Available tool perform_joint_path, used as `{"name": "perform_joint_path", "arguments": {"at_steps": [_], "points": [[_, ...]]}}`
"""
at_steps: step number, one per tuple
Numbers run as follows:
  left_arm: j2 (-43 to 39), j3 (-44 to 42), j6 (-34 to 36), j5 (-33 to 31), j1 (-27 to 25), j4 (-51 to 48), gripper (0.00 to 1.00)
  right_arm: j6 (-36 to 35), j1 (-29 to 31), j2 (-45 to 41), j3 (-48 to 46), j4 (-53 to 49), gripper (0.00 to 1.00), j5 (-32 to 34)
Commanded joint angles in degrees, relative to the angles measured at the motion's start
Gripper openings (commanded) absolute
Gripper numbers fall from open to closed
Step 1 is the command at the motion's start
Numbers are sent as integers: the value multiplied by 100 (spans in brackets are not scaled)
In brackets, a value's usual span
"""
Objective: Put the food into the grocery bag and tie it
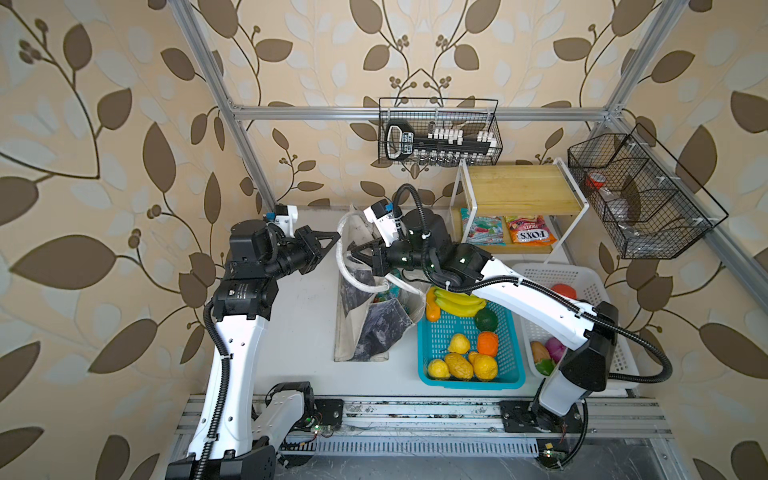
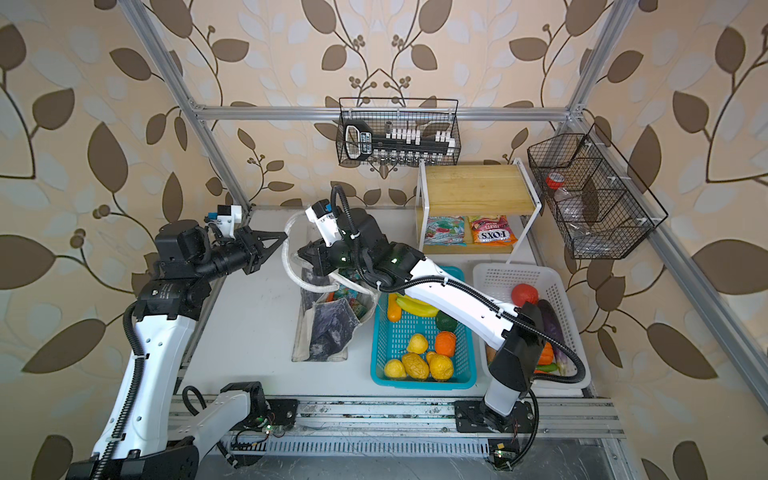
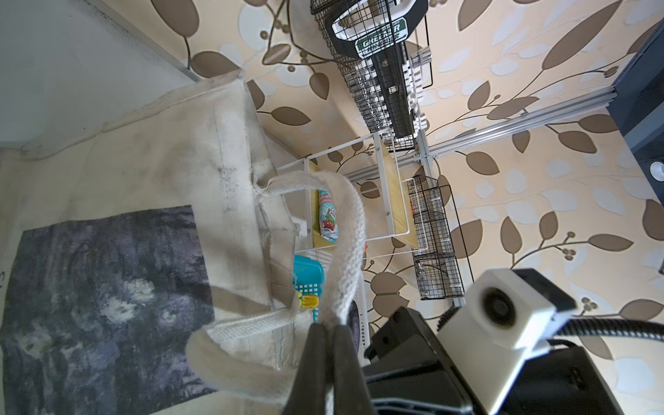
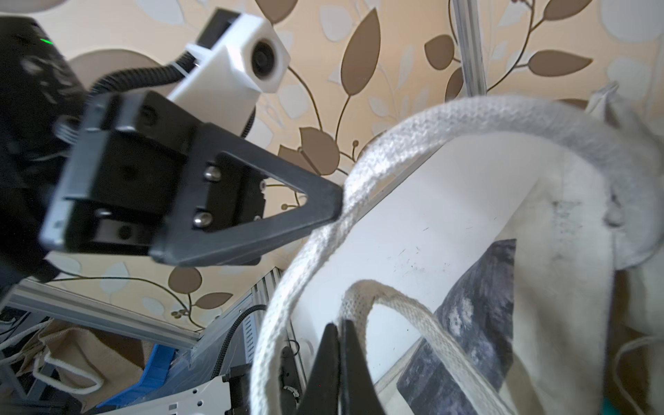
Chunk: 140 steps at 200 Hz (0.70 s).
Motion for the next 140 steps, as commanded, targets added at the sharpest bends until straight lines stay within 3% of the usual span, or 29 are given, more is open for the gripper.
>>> {"name": "perform_joint_path", "arguments": {"at_steps": [1,34,73,105,111,117,132,140], "points": [[-187,-46,124,207,-46,211,0,217,57,99,-82,619,0,-296],[-112,-390,271,44,-47,185,0,277,82,182,-342,953,0,-396],[-174,-558,429,-7,-49,310,44,322,66,338,-406,1042,0,-543],[-126,-835,470,-346,-45,518,50,296,-66,404,-634,992,0,-665],[-11,-897,453,-190,-47,578,46,325,-114,324,-820,1037,0,-657],[102,-914,514,-15,-46,584,30,294,-163,178,-975,1077,0,-637],[227,-984,480,224,-50,596,24,76,-281,-92,-918,780,0,-502],[188,-1017,480,115,-48,626,13,-28,-343,-150,-678,489,0,-502]]}}
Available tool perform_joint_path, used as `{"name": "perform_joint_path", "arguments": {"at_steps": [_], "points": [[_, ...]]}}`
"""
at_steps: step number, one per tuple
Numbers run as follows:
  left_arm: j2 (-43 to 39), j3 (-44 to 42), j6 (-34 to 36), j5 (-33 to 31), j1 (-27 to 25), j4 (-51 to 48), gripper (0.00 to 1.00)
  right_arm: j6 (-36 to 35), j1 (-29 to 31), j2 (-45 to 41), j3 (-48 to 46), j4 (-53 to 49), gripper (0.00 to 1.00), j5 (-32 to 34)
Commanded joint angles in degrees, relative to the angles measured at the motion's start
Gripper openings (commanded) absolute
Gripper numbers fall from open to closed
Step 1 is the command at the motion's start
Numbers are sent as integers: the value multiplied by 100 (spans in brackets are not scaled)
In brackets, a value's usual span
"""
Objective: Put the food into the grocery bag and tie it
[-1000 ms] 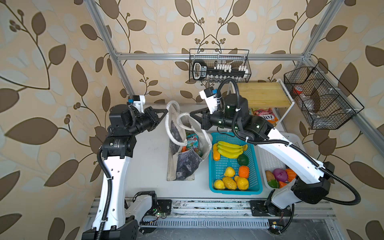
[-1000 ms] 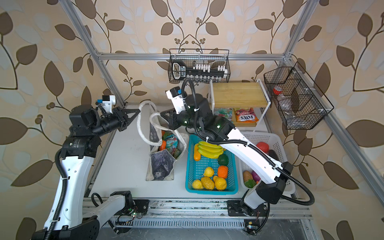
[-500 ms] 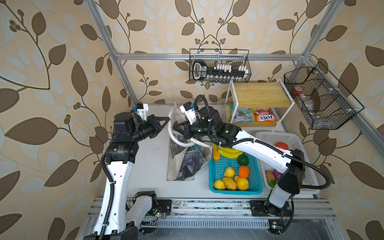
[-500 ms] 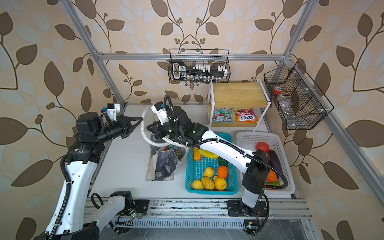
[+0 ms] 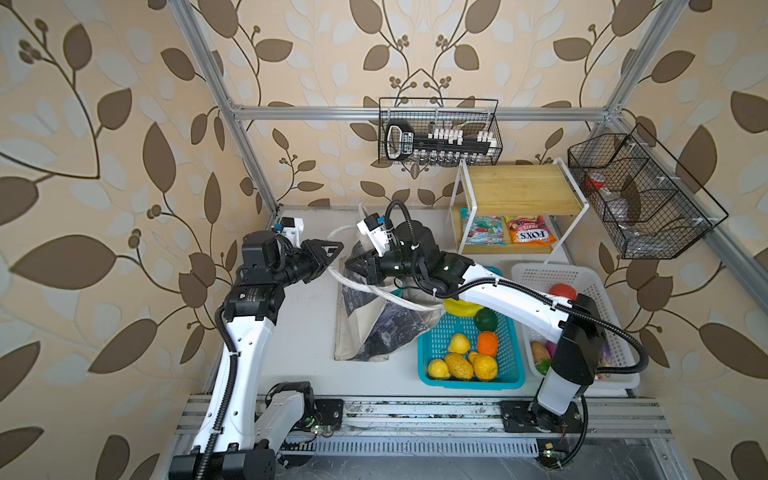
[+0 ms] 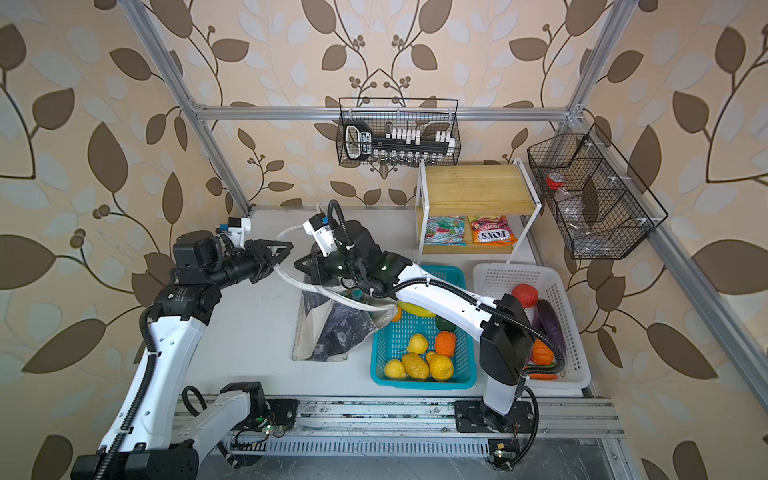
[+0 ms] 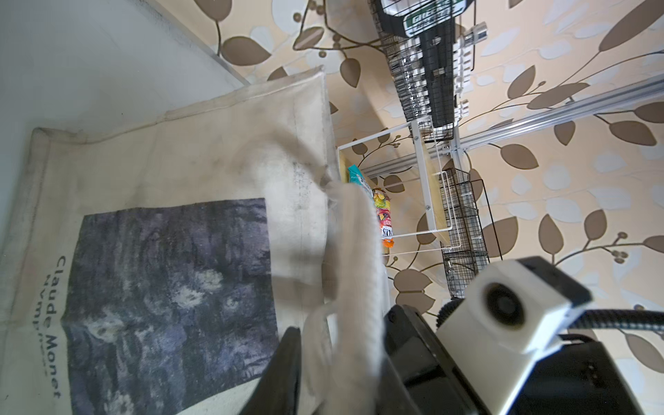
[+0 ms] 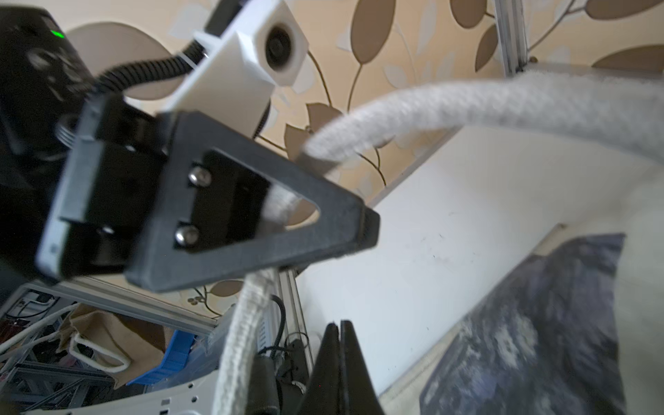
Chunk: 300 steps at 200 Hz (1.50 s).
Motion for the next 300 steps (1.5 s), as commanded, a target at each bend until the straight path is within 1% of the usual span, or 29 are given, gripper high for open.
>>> {"name": "perform_joint_path", "arguments": {"at_steps": [1,4,5,15,25,44,49,55,69,77,87,111,132,141,162,173,180,185,199,215,235,252,264,272,283,300], "points": [[80,-145,150,176,-49,299,10,-267,-201,-380,229,-465,0,12],[55,-141,159,102,-43,285,8,-315,-213,-390,344,-596,0,24],[53,-134,160,102,-47,282,6,-338,-214,-390,385,-618,0,31],[24,-49,207,-6,-45,213,0,-612,-208,-417,761,-1152,0,118],[42,131,333,-70,-44,-35,0,-814,-199,-489,945,-1503,0,252],[34,346,573,-342,-47,-370,0,-969,-258,-724,953,-1926,0,445],[25,339,574,-359,-43,-371,0,-1008,-282,-823,903,-2044,7,523],[29,315,539,-332,-49,-329,0,-1063,-301,-955,813,-2188,17,594],[50,228,356,-111,-50,-153,0,-1267,-283,-1368,380,-2435,38,738],[59,174,239,-5,-48,-22,0,-1392,-238,-1654,74,-2556,46,842],[60,154,155,66,-47,46,0,-1521,-169,-2018,-315,-2673,50,919],[-14,247,-1,129,-77,134,0,-1493,43,-2786,-1200,-2611,50,1091],[-37,409,-59,174,-180,103,1,-1531,304,-3222,-1773,-2232,46,1425],[-37,434,-83,180,-236,102,1,-1543,397,-3309,-2044,-2047,46,1642],[-62,397,-121,100,-323,100,2,-1692,618,-3353,-2198,-1925,45,2112],[-68,382,-123,88,-355,93,2,-1731,620,-3360,-2315,-1799,44,2118],[-68,382,-121,92,-363,68,2,-1773,582,-3340,-2370,-1724,41,2127],[-77,376,-122,84,-364,67,1,-1787,528,-3328,-2409,-1649,40,2037],[-107,349,-106,24,-380,59,1,-1728,276,-3348,-2493,-1433,39,1525],[-125,313,-86,-3,-388,41,0,-1762,72,-3540,-2592,-1104,45,1052],[-108,253,-102,-8,-410,81,0,-1849,-256,-3613,-2499,-1081,50,501],[-90,216,-191,0,-445,204,0,-1848,-419,-3542,-2528,-1000,48,574],[-57,246,-214,-21,-498,241,0,-1872,-437,-3377,-2391,-1240,44,503],[-31,267,-213,-47,-524,249,0,-1881,-392,-3305,-2381,-1290,44,422],[-11,300,-209,-75,-583,260,0,-1958,-225,-3295,-2426,-1282,46,428],[32,325,-196,-113,-657,270,0,-2040,21,-3370,-2533,-1200,52,548]]}}
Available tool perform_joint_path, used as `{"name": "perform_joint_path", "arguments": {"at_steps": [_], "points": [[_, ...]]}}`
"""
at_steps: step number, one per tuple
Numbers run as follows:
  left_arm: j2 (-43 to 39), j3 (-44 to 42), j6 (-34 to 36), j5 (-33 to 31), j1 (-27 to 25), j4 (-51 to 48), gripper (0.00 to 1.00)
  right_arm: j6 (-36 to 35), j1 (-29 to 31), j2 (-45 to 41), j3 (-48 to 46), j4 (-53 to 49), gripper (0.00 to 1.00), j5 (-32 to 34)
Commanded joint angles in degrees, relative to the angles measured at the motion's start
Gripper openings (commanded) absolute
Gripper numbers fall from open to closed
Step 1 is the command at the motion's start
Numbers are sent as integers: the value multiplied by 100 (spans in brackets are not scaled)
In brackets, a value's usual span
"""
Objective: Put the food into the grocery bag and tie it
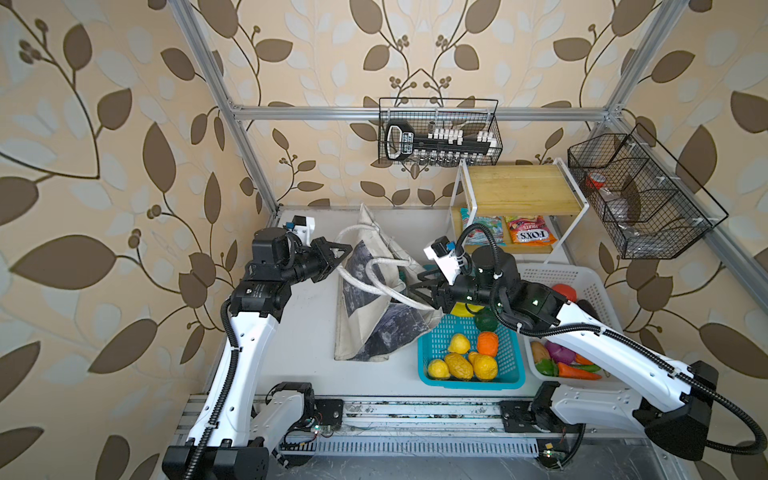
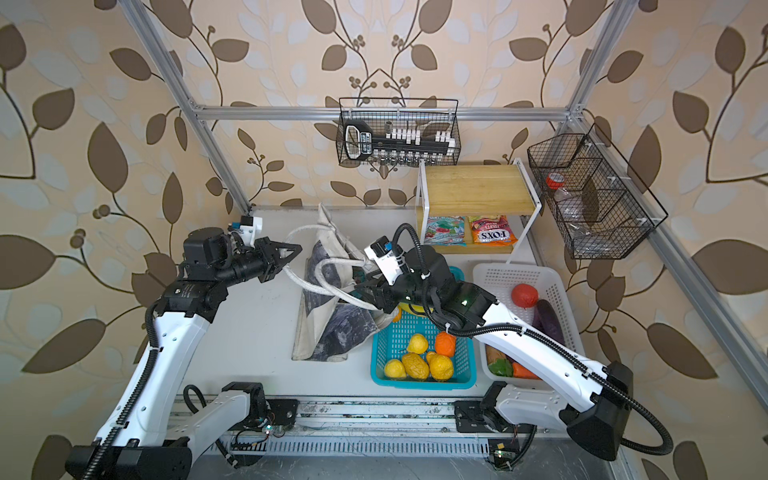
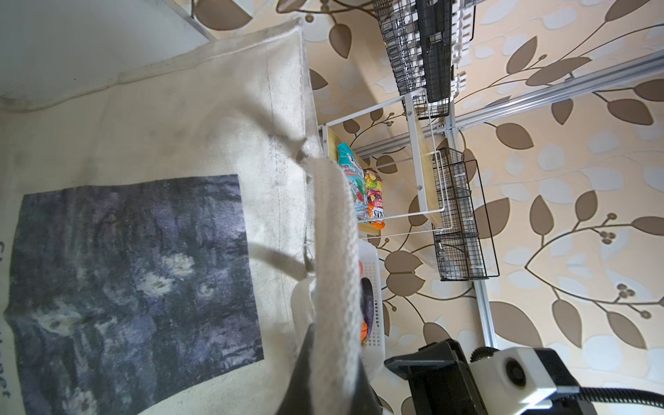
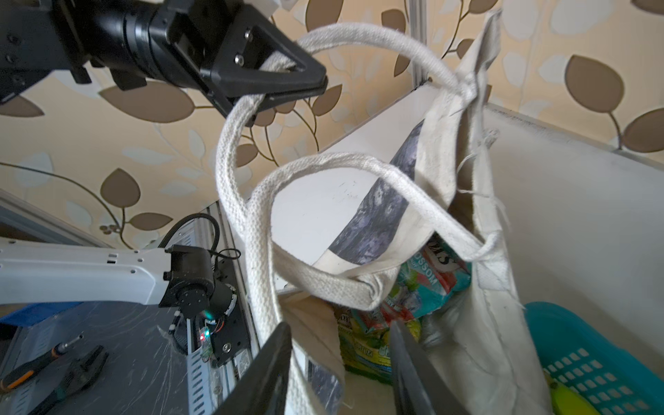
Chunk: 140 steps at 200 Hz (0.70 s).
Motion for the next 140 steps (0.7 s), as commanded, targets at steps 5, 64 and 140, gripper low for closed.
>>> {"name": "perform_joint_path", "arguments": {"at_steps": [5,64,140], "points": [[35,169,12,7,-127,267,0,-274,304,-50,-54,43,52,-166],[40,185,-47,-97,-351,336,0,-373,382,257,16,41,30,224],[-262,283,329,-482,-433,-37,75,-330,500,462,130,268,21,117]]}}
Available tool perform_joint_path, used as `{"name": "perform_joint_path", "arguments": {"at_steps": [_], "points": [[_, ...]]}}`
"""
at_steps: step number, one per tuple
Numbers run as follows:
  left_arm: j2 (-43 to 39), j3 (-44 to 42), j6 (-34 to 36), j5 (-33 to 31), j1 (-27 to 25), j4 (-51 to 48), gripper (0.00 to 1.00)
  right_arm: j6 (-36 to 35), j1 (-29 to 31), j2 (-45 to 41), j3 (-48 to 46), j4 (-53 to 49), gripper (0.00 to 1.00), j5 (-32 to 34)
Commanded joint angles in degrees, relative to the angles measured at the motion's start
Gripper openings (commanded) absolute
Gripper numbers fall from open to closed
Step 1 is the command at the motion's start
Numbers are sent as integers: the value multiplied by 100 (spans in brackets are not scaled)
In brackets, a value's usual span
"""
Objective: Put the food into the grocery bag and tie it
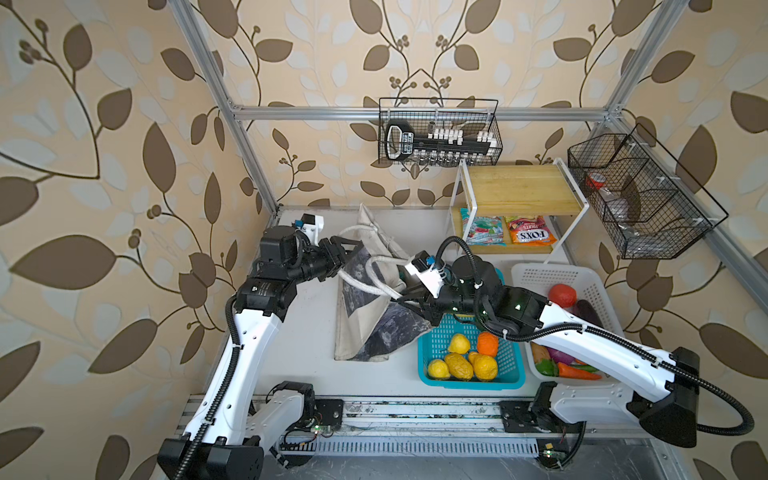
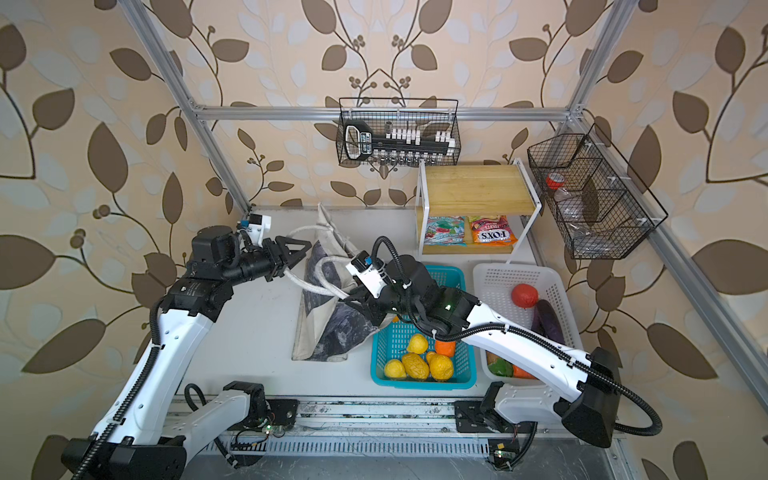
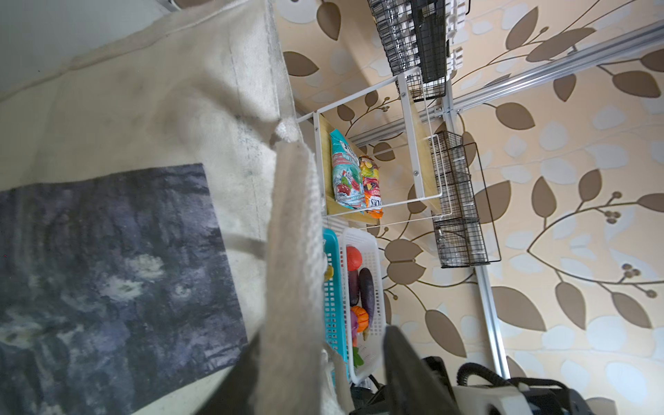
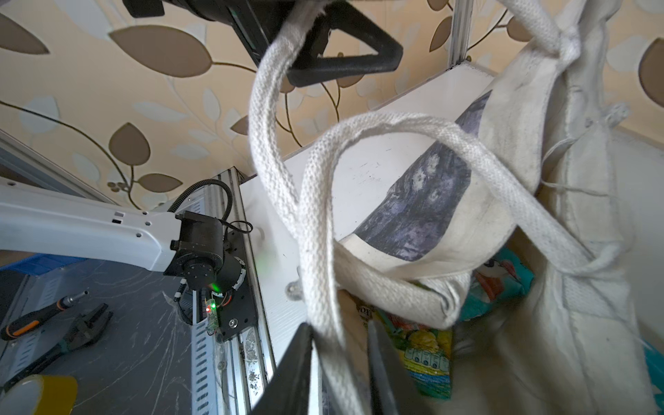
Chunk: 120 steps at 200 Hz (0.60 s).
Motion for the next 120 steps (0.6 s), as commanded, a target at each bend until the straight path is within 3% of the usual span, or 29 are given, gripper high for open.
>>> {"name": "perform_joint_path", "arguments": {"at_steps": [1,12,27,57,81,99,120], "points": [[-326,212,307,-305,-46,-87,76,-76,59,137,161,139,19,8],[-448,212,430,-526,-46,-224,84,-84,70,201,214,146,9,35],[-594,256,516,-790,-48,-412,84,-141,93,271,327,72,1,100],[-652,690,782,-1210,-50,-856,65,-200,100,325,469,113,0,243],[-196,1418,717,-695,-99,-891,55,-103,102,462,449,342,0,142],[295,1867,637,-577,-520,-858,55,-24,134,544,445,561,0,97],[936,2397,810,-1097,-1486,-1110,59,19,166,541,375,857,0,237]]}}
